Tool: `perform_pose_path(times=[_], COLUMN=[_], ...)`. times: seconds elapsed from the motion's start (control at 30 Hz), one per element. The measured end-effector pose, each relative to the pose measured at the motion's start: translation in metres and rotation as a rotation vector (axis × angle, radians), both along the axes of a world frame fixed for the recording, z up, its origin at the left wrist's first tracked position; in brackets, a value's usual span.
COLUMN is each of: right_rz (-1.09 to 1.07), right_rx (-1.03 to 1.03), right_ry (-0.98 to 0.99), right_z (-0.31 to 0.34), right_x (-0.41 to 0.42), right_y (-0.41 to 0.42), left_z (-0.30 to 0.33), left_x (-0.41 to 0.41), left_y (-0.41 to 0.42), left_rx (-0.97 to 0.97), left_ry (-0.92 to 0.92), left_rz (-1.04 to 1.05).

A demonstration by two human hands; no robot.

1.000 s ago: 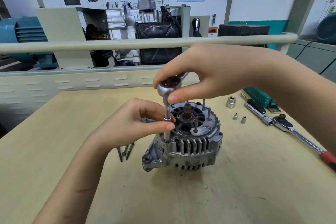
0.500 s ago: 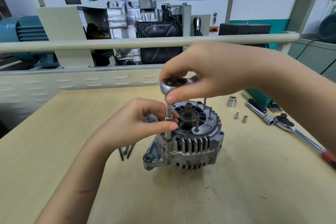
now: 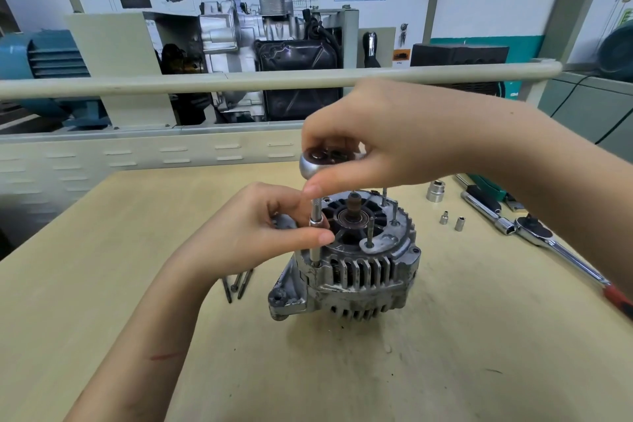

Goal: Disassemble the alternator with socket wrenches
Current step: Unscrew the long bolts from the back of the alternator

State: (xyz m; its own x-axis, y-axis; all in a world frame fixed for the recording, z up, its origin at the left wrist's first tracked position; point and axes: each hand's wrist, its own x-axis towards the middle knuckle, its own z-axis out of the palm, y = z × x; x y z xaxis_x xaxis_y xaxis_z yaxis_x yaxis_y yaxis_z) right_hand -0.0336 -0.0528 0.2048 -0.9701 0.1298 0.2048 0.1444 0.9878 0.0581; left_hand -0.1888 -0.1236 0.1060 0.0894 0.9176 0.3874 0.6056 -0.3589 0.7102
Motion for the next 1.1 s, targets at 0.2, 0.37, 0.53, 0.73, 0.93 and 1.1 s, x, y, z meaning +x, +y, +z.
perform_pose_path(times=[0.2, 0.37, 0.53, 0.73, 0.93, 1.1], right_rz=[0.049, 0.027, -0.018, 0.039, 0.042, -0.013], right_rx=[-0.071, -0.039, 0.05, -0.049, -0.023, 0.013], right_ry=[-0.014, 0.005, 0.008, -0.012, 0.017, 0.018], right_z=[0.0002, 0.0005, -0.0016, 0.0003, -0.0016, -0.0023], right_x=[0.0009, -0.001, -0.0009, 0.0014, -0.0002, 0.0006], right_y=[0.0037, -0.0013, -0.0034, 0.0021, -0.0003, -0.0013], left_z=[0.0006, -0.0026, -0.0054, -0.0032, -0.005, -0.0069], left_x=[-0.0014, -0.0028, -0.003, -0.0018, -0.0016, 0.0007], left_y=[-0.0011, 0.0002, 0.0019, 0.0016, 0.0018, 0.0034], left_rx=[-0.003, 0.071, 0.08, 0.027, 0.073, 0.084], left_ry=[-0.041, -0.003, -0.02, -0.012, -0.026, 0.014], left_rz=[-0.085, -0.003, 0.024, -0.027, 0.014, 0.046])
